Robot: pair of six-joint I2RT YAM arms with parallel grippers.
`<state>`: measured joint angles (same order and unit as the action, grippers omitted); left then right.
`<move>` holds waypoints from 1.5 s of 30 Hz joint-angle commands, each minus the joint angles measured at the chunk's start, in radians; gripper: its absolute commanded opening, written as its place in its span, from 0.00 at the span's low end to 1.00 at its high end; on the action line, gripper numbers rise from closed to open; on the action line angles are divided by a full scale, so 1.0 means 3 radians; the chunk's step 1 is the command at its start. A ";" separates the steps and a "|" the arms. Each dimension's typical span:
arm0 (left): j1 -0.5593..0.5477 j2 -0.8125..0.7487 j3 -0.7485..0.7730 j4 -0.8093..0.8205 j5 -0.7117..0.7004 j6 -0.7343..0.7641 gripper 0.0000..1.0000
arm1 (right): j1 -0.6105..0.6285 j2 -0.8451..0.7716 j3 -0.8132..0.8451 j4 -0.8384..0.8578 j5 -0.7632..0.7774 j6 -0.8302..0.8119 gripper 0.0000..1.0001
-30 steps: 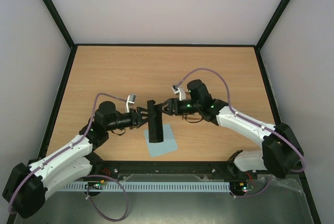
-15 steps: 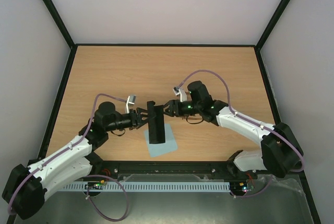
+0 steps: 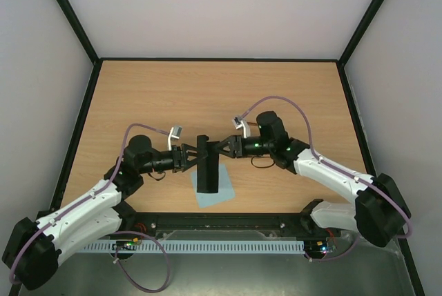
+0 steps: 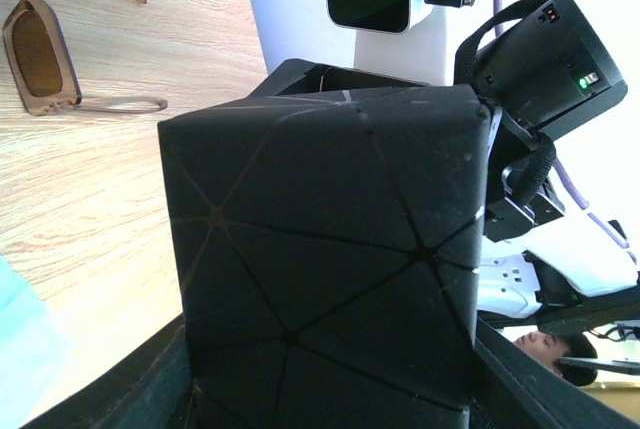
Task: Organize the sunglasses
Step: Open the sunglasses case at the center of the board, then place the sunglasses case at the center of the board.
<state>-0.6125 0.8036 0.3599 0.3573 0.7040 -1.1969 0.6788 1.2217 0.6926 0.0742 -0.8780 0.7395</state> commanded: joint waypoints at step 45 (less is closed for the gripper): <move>0.0041 0.0004 0.0310 -0.0103 -0.0461 0.0411 0.36 | 0.0845 -0.0010 -0.0024 -0.0380 0.0572 0.0224 0.27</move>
<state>-0.6056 0.8196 0.4145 0.2409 0.5762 -1.0794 0.9173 1.1973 0.6930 -0.0269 -0.7235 0.7876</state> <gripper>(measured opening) 0.575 0.294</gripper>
